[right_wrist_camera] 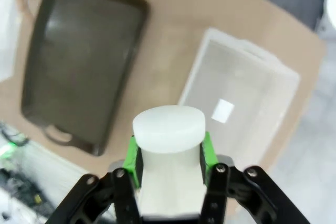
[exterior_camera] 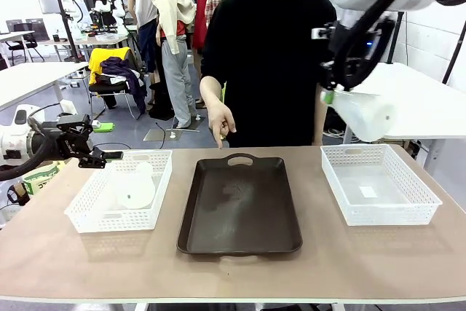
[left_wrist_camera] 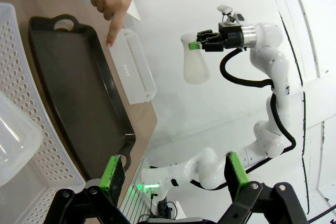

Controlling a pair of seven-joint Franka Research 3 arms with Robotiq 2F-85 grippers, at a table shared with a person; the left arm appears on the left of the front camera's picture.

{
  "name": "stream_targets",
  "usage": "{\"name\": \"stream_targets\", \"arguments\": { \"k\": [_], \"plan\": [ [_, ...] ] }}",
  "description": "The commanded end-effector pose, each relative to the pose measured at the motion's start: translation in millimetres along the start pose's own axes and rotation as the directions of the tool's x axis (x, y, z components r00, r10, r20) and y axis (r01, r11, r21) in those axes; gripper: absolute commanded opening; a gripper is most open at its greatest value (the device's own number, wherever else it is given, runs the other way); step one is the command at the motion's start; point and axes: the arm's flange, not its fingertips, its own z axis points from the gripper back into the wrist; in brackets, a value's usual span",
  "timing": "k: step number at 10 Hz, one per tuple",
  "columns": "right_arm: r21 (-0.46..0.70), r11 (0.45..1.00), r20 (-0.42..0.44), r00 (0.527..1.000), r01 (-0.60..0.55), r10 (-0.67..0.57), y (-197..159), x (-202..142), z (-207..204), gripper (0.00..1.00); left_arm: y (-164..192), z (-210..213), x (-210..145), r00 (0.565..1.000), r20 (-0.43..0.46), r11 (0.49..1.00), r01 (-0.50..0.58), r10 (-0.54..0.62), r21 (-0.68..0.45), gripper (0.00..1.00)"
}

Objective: Prepare the laboratory tools.
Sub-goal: While moving the picked Big flask to the Handle tray indicated by the person, stop as directed by the person.

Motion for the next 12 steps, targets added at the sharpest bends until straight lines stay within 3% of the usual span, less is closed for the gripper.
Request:
{"name": "stream_targets", "arguments": {
  "k": [1,6,9,12],
  "plan": [
    [0.010,0.994,-0.029,0.993,-0.111,0.111,29.2,24.6,-0.6,0.00,-1.0,1.4,0.3,1.000,0.006,1.000,0.003,-0.003,0.004,1.00],
    [0.036,0.966,-0.070,0.964,-0.254,0.256,130.1,44.3,-48.1,0.00,-1.0,1.4,0.3,1.000,0.006,1.000,0.003,-0.003,0.004,1.00],
    [0.056,0.957,-0.091,0.954,-0.283,0.287,154.0,39.0,-81.1,0.00,-1.0,1.4,0.3,1.000,0.006,1.000,0.003,-0.003,0.004,1.00],
    [0.060,0.961,-0.095,0.957,-0.269,0.274,153.7,38.4,-85.4,0.00,-1.0,1.4,0.3,1.000,0.006,1.000,0.003,-0.003,0.004,1.00]
  ]
}}
